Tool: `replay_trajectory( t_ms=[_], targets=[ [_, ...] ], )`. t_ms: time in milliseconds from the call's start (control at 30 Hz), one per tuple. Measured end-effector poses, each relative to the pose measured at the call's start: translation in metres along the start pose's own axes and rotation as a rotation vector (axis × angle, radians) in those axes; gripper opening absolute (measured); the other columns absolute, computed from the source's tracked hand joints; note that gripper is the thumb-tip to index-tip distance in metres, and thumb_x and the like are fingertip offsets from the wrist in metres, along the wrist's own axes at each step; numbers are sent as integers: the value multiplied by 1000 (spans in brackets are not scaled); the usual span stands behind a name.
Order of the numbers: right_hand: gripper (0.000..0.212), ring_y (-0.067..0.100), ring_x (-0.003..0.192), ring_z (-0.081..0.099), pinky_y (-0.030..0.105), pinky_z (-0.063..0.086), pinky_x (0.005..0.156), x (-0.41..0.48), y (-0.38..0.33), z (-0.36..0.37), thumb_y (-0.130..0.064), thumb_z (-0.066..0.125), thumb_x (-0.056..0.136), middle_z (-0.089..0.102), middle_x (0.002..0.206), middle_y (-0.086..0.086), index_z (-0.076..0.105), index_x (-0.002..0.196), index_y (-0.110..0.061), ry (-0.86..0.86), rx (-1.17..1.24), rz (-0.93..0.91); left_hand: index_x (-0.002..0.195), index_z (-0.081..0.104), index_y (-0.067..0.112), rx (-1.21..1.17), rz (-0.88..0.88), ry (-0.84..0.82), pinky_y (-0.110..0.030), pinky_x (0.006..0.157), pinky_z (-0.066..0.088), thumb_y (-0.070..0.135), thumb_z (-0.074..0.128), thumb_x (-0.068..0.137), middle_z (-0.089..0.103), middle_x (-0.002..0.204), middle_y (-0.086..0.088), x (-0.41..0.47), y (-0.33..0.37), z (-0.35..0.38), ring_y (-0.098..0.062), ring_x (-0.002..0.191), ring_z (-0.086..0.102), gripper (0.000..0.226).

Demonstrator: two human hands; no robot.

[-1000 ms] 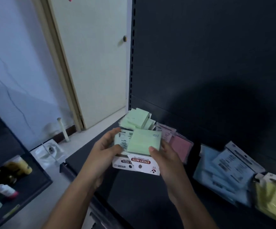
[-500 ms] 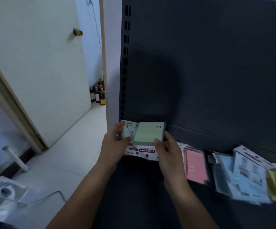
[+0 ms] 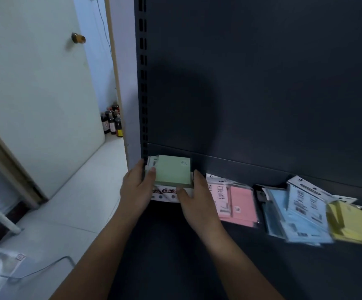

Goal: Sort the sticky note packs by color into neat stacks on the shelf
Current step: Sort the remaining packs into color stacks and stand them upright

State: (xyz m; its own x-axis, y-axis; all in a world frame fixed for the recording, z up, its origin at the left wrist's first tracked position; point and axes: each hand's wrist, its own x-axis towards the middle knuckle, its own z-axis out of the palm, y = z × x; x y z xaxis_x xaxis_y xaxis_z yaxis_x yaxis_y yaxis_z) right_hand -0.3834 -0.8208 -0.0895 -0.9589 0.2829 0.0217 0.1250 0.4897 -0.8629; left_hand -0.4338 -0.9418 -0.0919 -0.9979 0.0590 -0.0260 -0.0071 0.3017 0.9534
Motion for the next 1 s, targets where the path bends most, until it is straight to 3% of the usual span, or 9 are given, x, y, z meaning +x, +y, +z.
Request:
replay_trajectory(
  t_ms=[100,200,333,400,533,667,767,867,1000],
  targets=[
    [46,1,128,33,9,23,106,-18,2,-15,-8,49,92,40,135,-12,38,135,-17,-61,39,-137,130,49,16,115,32,123,-27,94,35,19,49,95,51,119,6,-18,6,4,-15,115,48,35],
    [56,-11,131,18,-2,9,104,-43,8,-33,-10,50,93,27,142,-20,29,144,-22,-136,70,-210,135,44,7,341,83,266,-32,104,26,20,55,89,45,137,-12,-40,8,17,-25,129,37,49],
    [48,-10,125,33,2,21,103,-70,33,-81,-9,53,92,41,136,-18,43,137,-22,-161,56,-311,141,35,8,569,230,263,-39,118,3,17,56,87,21,154,-11,-84,11,54,-24,144,5,58],
    [43,-6,122,38,1,22,101,-78,55,-114,-9,53,91,47,132,-14,49,132,-20,-119,-88,-369,139,38,6,599,366,228,-38,117,2,22,51,85,24,153,-13,-104,17,80,-24,143,6,58],
    [39,7,121,45,4,23,98,-101,102,-178,-8,53,90,51,129,-6,51,129,-17,39,-308,-317,134,45,0,523,612,2,-39,111,18,25,42,83,44,140,-15,-135,36,140,-22,134,27,57],
    [39,8,116,48,7,27,97,-134,132,-221,-9,55,88,54,124,-6,54,125,-17,201,-392,-175,129,49,5,462,752,-307,-31,109,23,26,45,82,56,129,-11,-162,50,194,-17,124,40,52],
    [37,13,112,51,18,35,99,-160,153,-244,-9,56,85,57,120,-4,57,121,-17,348,-455,-21,127,53,11,462,814,-450,-23,107,23,32,44,83,59,125,-6,-176,59,226,-14,121,41,50],
    [36,21,90,62,33,50,82,-190,176,-259,-10,67,74,65,101,-1,63,108,-17,489,-621,131,125,57,10,491,880,-547,-22,105,26,34,45,85,61,122,-4,-190,62,254,-12,117,43,48],
    [32,17,71,63,28,52,67,-233,193,-287,-20,69,63,64,82,-5,66,95,-20,622,-746,306,138,43,17,550,859,-735,-26,114,16,32,48,91,48,138,3,-219,66,294,-16,130,42,49]
  ],
)
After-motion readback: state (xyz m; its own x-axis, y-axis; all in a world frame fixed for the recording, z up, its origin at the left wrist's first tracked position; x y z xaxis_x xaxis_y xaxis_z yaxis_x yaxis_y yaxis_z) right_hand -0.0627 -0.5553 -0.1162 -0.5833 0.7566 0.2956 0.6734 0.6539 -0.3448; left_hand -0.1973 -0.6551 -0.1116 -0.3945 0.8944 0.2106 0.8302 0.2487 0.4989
